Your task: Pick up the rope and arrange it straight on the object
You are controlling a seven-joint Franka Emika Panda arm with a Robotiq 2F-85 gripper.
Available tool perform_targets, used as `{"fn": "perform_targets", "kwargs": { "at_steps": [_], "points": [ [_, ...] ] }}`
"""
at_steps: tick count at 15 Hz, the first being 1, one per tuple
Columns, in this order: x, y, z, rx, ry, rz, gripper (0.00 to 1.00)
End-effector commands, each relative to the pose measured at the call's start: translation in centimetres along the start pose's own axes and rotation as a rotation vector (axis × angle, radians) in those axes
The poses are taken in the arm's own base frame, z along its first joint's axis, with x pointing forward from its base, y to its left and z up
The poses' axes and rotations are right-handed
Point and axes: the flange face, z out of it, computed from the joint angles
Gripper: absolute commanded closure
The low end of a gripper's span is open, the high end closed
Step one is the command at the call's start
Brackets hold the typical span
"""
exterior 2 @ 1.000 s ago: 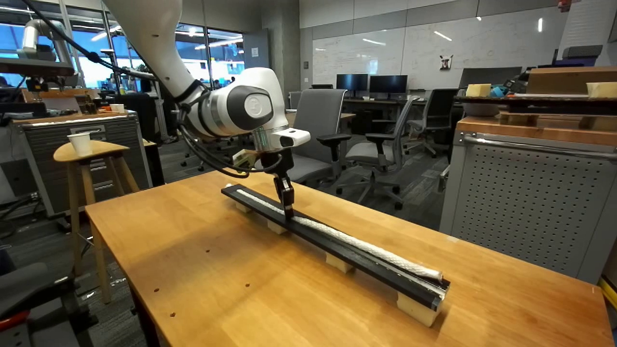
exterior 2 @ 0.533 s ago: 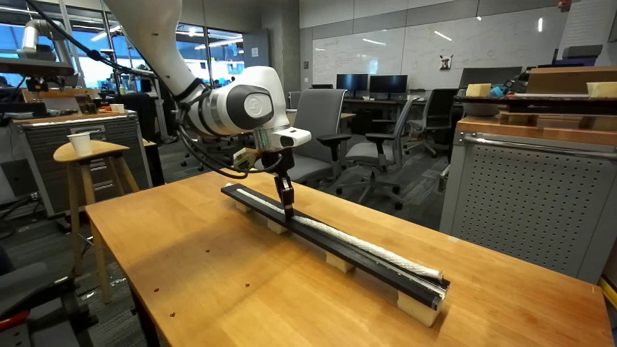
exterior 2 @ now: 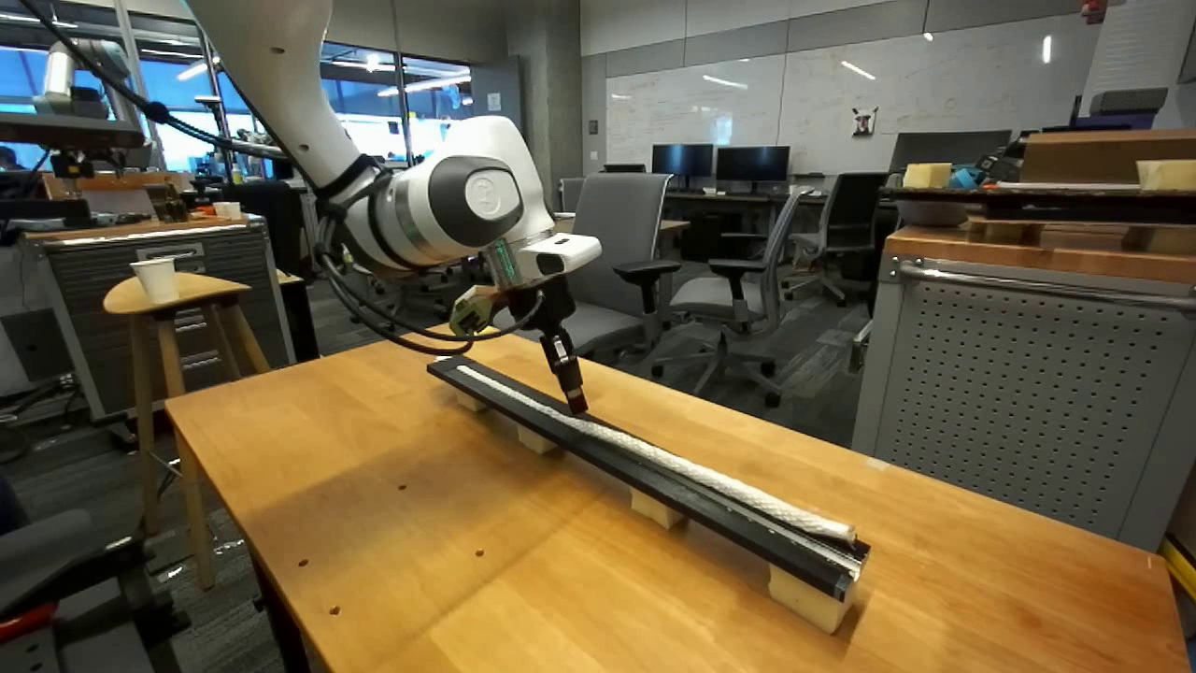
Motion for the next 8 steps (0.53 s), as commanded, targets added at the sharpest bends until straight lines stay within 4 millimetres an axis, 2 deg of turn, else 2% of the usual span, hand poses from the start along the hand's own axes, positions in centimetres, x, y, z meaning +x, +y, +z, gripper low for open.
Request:
{"fn": "perform_targets", "kwargs": {
  "at_steps": [1,4,8],
  "points": [
    [0.3,1.0,-0.7,-0.001,0.026,0.036,1.00],
    [0.6,1.0,0.8,-0.006,-0.001,0.039,1.00],
    [0.6,1.6,5.3,-0.031,-0.095,0.062,1.00]
  ]
}}
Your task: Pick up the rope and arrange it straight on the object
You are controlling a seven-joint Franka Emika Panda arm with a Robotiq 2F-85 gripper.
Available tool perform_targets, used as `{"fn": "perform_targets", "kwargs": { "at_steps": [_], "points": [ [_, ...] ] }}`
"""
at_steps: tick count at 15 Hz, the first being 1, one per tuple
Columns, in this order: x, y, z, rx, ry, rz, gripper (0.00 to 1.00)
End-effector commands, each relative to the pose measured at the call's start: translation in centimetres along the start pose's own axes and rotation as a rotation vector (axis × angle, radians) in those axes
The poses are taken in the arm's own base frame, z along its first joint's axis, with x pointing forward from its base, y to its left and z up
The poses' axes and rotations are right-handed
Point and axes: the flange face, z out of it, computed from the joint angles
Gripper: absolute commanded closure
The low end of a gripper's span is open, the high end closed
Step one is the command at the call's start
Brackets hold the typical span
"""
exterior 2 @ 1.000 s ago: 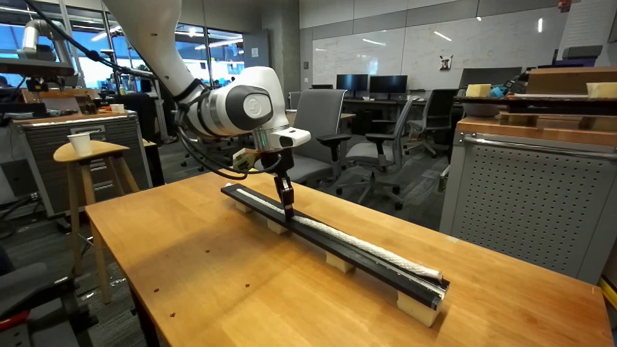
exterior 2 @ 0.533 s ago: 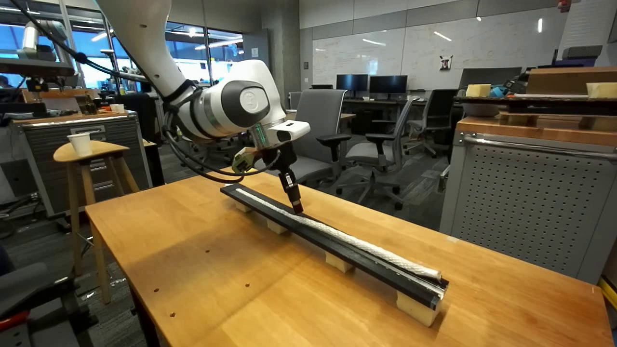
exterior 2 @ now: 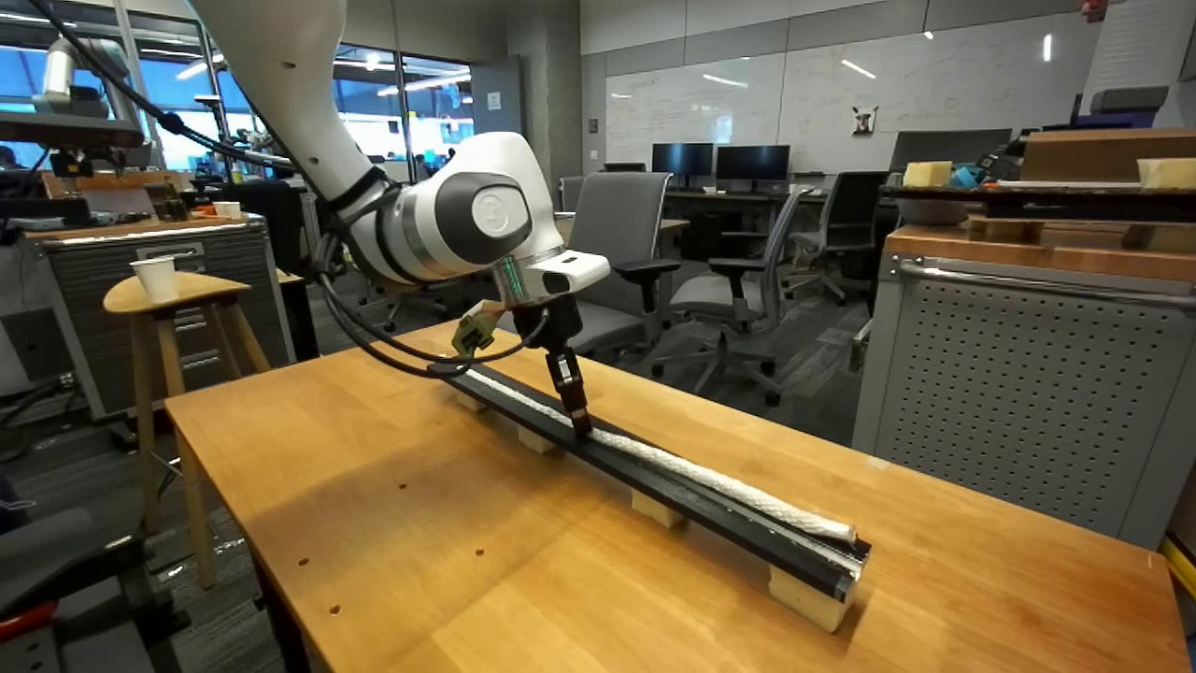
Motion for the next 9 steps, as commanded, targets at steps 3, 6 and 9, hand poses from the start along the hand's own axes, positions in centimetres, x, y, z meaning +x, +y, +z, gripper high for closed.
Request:
{"fn": "perform_targets", "kwargs": {
  "at_steps": [3,6,9],
  "points": [
    [1.4,0.7,3.2,-0.008,-0.097,0.046,1.00],
    [1.8,0.9,1.9,-0.002,-0.082,0.066,1.00],
    [1.8,1.2,0.4,-0.011,-0.039,0.075,1.00]
  ]
}}
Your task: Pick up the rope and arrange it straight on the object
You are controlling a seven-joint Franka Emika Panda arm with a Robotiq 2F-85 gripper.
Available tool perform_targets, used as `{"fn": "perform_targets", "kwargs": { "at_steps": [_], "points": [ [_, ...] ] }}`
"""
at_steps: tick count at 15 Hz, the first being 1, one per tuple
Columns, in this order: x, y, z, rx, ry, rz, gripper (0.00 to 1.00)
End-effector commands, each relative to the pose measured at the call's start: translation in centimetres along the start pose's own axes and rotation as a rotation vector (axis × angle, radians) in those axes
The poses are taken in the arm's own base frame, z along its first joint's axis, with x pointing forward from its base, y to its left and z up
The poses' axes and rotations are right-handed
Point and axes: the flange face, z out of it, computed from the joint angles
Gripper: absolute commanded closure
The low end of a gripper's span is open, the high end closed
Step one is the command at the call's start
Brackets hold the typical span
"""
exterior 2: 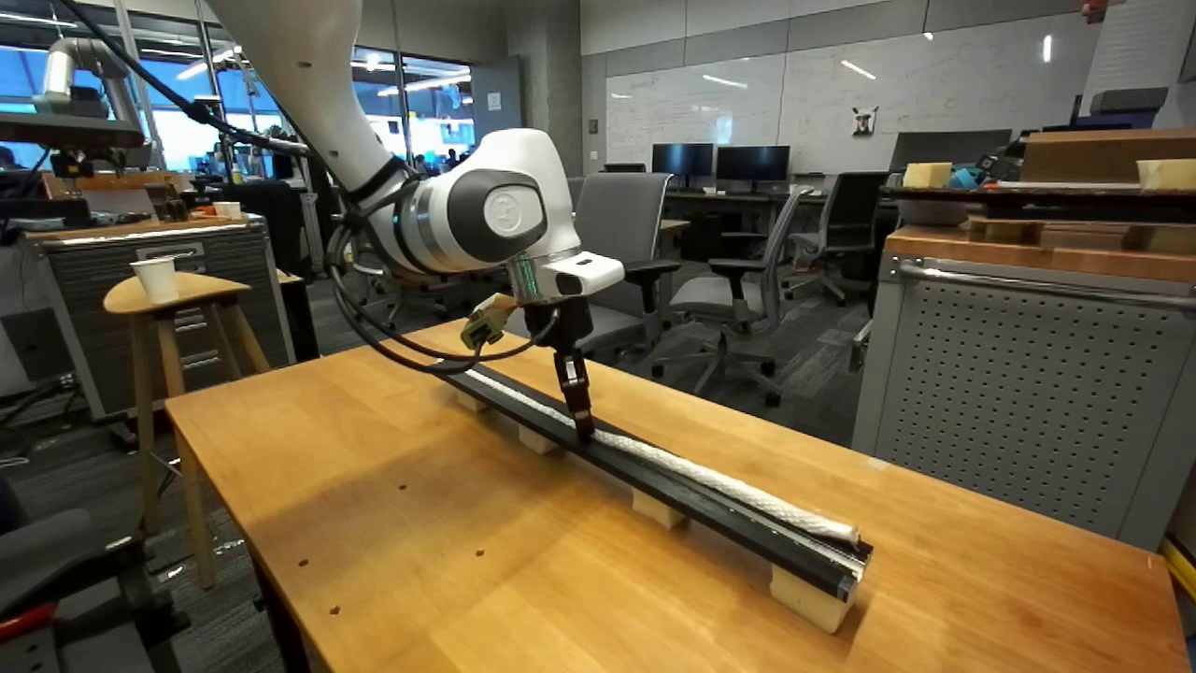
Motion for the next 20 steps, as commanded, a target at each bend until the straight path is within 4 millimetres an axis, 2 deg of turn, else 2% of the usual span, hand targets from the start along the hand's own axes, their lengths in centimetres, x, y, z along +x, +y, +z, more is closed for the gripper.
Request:
{"fn": "perform_targets", "kwargs": {
  "at_steps": [1,5,10,13,16,20],
  "points": [
    [0.4,1.0,0.0,-0.026,0.037,0.021,1.00],
    [1.0,2.3,-0.9,-0.021,0.082,0.062,1.00],
    [2.6,3.2,-0.3,-0.002,0.094,0.114,1.00],
    [3.0,3.5,1.2,-0.012,0.060,0.123,1.00],
    [3.2,4.1,4.2,-0.043,0.003,0.147,1.00],
    [4.2,3.9,4.5,-0.052,-0.030,0.178,1.00]
  ]
}}
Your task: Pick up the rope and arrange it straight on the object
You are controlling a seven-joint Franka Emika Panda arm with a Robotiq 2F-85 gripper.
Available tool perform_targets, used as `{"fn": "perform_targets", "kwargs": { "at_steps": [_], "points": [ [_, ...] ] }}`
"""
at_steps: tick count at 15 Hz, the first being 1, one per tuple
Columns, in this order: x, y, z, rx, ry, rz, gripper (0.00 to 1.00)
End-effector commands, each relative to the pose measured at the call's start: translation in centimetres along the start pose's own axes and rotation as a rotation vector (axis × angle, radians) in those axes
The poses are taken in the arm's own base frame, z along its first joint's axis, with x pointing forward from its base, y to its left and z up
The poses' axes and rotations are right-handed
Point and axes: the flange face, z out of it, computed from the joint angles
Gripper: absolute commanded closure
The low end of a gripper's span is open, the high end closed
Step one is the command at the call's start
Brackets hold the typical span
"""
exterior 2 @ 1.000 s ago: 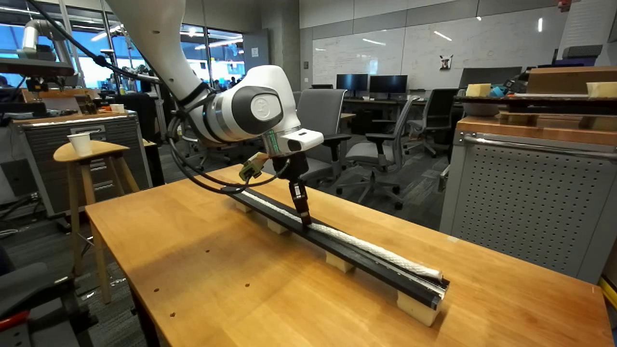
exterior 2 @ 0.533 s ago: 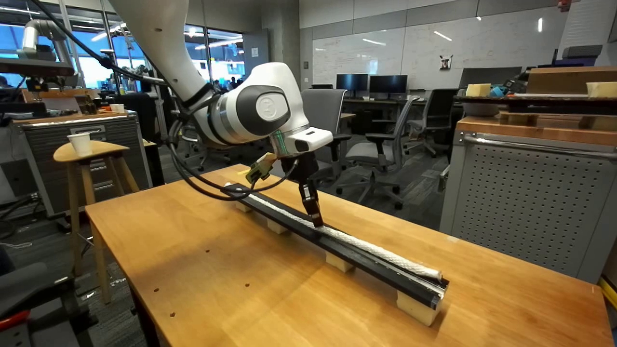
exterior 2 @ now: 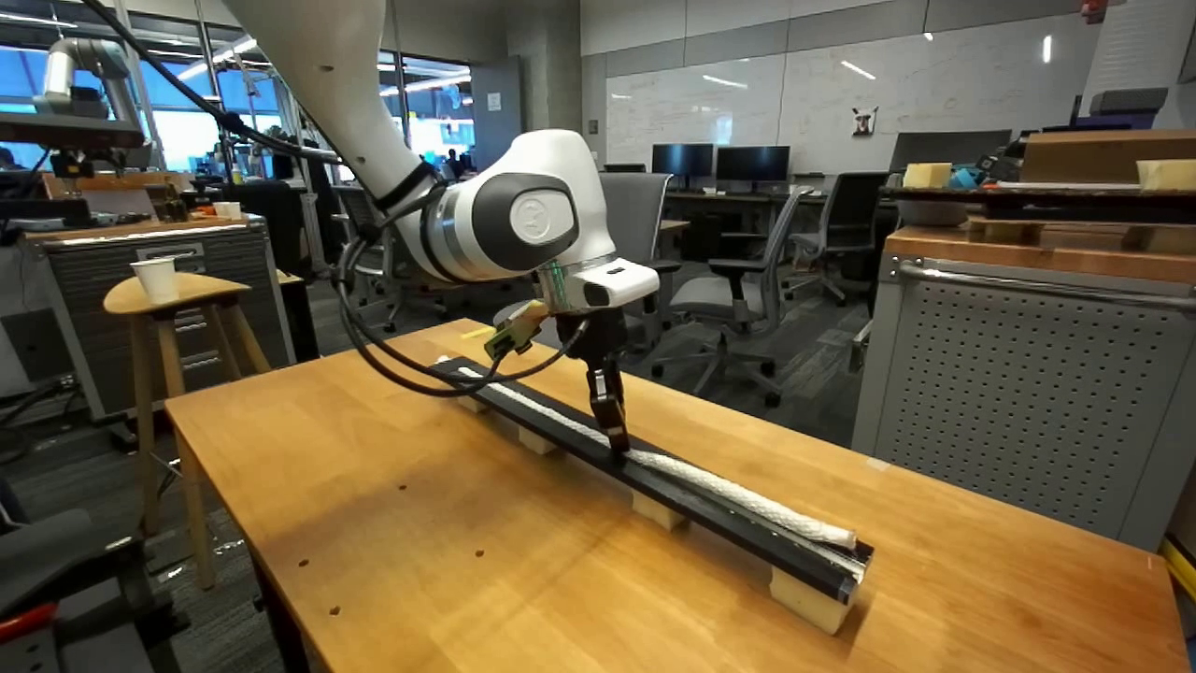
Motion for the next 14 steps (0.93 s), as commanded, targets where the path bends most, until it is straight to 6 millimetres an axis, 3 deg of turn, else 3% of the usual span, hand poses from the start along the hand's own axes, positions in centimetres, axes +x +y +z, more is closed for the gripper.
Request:
{"fn": "perform_targets", "kwargs": {
  "at_steps": [1,8,14],
  "points": [
    [1.0,-0.2,2.9,-0.026,-0.039,0.013,1.00],
    [0.8,0.0,-0.1,-0.013,0.041,0.038,1.00],
    [1.5,1.5,0.1,-0.014,0.087,0.083,1.00]
  ]
}}
